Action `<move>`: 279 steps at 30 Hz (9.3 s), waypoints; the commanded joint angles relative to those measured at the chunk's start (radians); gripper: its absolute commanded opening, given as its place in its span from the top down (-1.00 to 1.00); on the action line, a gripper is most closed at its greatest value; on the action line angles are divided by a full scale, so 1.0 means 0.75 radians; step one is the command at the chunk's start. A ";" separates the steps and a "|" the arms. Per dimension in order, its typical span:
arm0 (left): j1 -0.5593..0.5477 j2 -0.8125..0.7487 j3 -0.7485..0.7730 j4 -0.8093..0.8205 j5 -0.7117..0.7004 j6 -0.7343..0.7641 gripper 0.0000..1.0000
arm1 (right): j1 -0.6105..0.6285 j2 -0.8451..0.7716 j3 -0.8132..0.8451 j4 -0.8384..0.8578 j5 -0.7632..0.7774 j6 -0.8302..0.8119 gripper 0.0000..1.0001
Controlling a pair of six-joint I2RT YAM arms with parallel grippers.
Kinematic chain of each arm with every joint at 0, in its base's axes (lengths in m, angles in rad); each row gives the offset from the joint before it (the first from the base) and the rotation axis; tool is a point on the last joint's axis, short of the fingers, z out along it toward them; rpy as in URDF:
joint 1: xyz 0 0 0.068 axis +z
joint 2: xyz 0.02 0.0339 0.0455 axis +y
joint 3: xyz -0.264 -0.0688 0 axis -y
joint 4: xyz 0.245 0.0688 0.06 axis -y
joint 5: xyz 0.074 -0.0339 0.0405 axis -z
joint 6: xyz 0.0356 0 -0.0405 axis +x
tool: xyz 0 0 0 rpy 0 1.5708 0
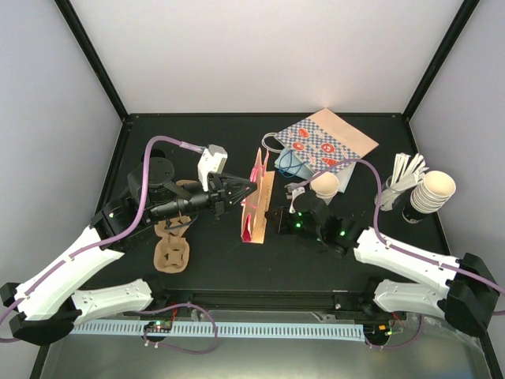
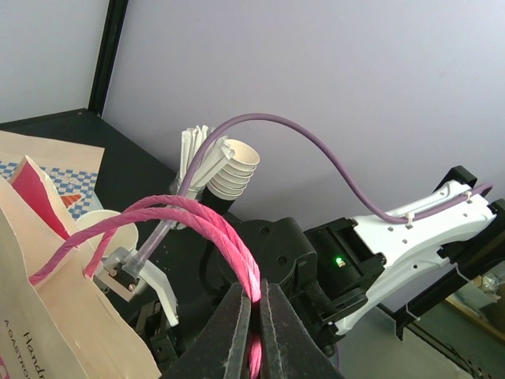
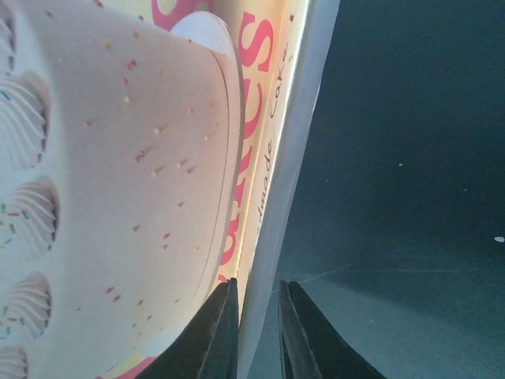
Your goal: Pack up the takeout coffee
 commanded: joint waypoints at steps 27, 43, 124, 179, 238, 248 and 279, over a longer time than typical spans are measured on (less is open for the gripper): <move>0.024 -0.034 0.044 0.058 0.033 -0.023 0.90 | -0.056 0.031 0.040 0.062 -0.062 -0.005 0.98; 0.573 -0.127 0.017 0.015 0.461 -0.133 0.92 | -0.192 -0.279 -0.227 0.093 -0.188 0.031 0.98; 0.980 -0.231 -0.264 0.368 0.845 -0.413 0.93 | -0.487 -0.547 -0.093 -0.292 -0.430 -0.417 0.40; 0.572 -0.050 -0.200 0.013 0.564 -0.114 -0.14 | -0.485 -0.324 0.149 -0.332 -0.554 -0.607 0.20; 0.571 -0.351 -0.149 -0.663 0.201 0.109 -0.98 | 0.095 -0.018 0.503 -0.107 -0.366 -0.834 -1.00; 0.572 -0.433 -0.251 -0.634 0.270 0.063 -0.97 | 0.095 -0.053 0.495 -0.155 -0.363 -0.872 -1.00; 0.312 -0.131 -0.177 -0.693 -0.115 -0.009 -0.64 | 0.171 0.143 0.625 -0.117 -0.324 -0.964 0.48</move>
